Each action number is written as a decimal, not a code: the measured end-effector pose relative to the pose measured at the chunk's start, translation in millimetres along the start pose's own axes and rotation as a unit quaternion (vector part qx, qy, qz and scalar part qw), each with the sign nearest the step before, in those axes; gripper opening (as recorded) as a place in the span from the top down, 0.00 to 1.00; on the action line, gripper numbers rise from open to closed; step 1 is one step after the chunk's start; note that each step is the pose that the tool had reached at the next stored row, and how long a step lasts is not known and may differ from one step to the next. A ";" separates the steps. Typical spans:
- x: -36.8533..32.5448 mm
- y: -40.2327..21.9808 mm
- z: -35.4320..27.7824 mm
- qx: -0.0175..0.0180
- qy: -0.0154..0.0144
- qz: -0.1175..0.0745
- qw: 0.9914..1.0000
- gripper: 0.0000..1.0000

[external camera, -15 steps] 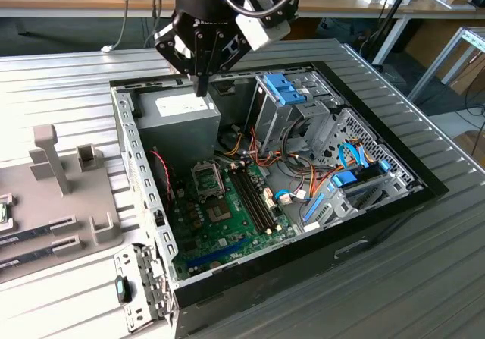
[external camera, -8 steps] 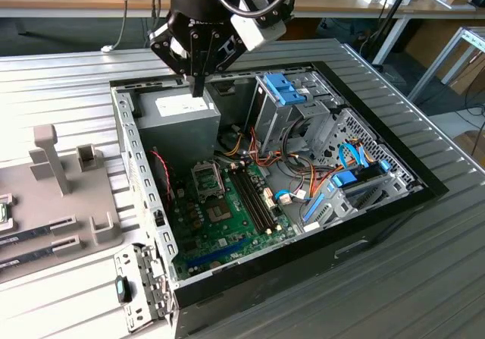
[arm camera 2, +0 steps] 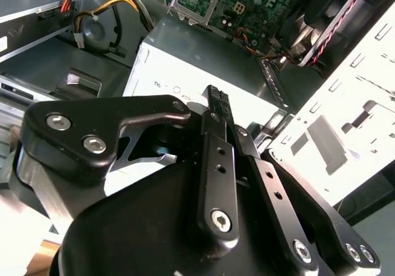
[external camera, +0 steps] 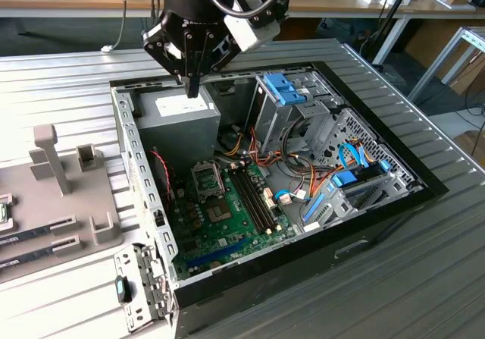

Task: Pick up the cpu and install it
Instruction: 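Reach for the cpu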

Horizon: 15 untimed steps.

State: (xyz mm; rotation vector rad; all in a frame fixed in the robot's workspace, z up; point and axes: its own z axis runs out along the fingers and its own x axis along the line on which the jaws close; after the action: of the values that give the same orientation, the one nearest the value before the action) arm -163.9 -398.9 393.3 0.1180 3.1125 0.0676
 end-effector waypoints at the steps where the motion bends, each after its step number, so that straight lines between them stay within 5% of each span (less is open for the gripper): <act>1: 0.7 0.0 0.0 0.000 0.000 0.000 1.000 0.89; 15: 11.7 -0.9 -0.3 0.000 0.000 0.000 1.000 0.89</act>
State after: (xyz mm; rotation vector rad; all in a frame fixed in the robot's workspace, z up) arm -175.7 -398.9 393.3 0.1180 3.1125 0.0676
